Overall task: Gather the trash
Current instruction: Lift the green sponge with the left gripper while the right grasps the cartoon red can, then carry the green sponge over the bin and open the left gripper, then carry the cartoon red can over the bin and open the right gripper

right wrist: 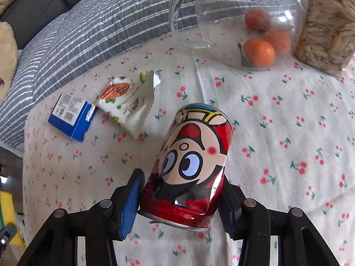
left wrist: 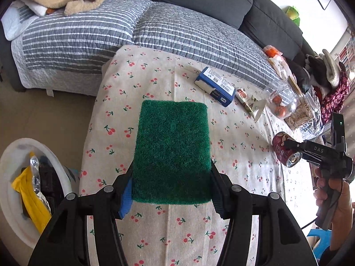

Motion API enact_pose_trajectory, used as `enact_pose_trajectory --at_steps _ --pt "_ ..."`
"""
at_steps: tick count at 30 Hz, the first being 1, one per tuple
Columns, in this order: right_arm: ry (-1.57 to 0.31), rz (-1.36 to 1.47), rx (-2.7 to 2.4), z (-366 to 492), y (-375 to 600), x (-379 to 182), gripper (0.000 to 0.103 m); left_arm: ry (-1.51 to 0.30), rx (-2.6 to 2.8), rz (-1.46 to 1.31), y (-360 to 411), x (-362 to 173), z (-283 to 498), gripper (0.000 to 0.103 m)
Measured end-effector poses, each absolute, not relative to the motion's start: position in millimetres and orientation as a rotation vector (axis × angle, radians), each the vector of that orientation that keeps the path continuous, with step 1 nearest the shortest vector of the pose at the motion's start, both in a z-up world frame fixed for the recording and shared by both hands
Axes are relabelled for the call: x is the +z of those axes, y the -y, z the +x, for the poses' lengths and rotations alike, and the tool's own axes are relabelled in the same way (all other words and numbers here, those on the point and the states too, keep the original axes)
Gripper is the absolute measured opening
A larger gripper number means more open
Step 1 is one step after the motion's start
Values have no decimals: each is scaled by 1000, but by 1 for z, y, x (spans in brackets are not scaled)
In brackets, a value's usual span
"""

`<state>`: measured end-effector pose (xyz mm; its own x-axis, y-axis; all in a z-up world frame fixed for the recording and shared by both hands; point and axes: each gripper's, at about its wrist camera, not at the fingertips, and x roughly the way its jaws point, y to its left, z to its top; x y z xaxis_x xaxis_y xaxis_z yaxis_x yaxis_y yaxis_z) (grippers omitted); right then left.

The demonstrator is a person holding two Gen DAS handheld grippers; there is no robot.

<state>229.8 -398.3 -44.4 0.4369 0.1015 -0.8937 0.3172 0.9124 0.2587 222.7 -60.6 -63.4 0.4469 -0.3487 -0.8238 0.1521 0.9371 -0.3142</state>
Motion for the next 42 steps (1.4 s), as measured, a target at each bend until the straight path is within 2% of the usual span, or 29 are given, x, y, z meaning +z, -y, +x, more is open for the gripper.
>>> enact_pose_trajectory --at_steps 2,11,22,28,35,36,39,42 --pt "-1127 416 -124 214 394 -35 44 -1062 -312 -206 57 -61 214 60" --pt "-1249 339 -81 151 362 -40 44 -1053 -299 -201 29 -48 170 60" --pt "-1256 410 27 114 336 -46 43 -999 -198 -243 -61 -31 139 60" --pt "-1232 388 130 120 296 -37 43 -1028 -63 -282 -131 -50 140 60" --pt "-1239 349 199 138 249 -41 43 -1072 -19 -319 -167 -81 151 61" --pt "-1240 346 208 141 243 -41 43 -1076 -13 -318 -169 -85 154 63" --pt "-1239 332 237 146 223 -41 43 -1135 28 -280 -173 -98 161 91" --pt "-1235 318 269 150 202 -41 43 -1141 28 -247 -176 -98 159 92"
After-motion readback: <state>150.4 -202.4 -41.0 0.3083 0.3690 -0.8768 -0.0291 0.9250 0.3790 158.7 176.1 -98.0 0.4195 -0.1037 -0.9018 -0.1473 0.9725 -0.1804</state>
